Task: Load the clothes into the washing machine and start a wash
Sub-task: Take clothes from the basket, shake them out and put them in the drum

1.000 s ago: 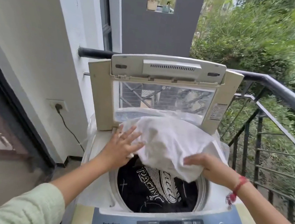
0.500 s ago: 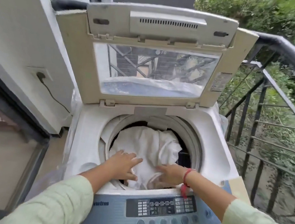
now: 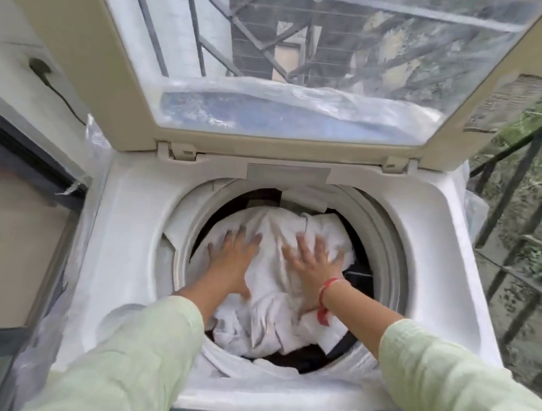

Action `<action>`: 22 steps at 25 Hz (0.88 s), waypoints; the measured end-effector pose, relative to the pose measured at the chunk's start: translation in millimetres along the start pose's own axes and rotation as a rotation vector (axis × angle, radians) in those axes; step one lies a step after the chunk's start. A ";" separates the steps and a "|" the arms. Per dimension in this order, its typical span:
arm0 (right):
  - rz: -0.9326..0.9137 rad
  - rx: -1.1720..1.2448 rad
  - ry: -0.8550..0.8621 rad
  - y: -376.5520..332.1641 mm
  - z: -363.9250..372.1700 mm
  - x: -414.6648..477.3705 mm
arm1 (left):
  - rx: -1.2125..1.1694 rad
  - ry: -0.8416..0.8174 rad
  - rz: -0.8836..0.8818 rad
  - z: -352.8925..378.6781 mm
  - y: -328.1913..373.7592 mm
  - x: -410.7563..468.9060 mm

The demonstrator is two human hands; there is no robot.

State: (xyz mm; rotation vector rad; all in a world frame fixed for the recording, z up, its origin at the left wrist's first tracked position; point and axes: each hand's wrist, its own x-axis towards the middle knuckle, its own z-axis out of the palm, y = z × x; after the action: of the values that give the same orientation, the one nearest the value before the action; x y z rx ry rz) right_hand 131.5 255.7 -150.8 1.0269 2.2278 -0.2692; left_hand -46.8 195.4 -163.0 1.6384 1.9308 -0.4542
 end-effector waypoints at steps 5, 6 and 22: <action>0.153 0.064 -0.146 -24.7 66.4 46.6 | 0.087 -0.257 -0.107 56.1 24.0 44.1; 0.170 0.083 -0.137 -26.0 73.3 56.1 | 0.084 -0.261 -0.141 62.5 23.6 53.1; -0.061 0.419 -0.056 -3.8 -29.1 -22.9 | -0.074 -0.343 0.112 -28.2 11.6 -27.7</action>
State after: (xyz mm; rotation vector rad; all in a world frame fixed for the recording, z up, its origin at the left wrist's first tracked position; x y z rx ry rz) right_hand 125.4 252.0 -114.3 1.1474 2.2025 -0.8087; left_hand -38.4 192.5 -122.9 1.5008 1.5779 -0.5705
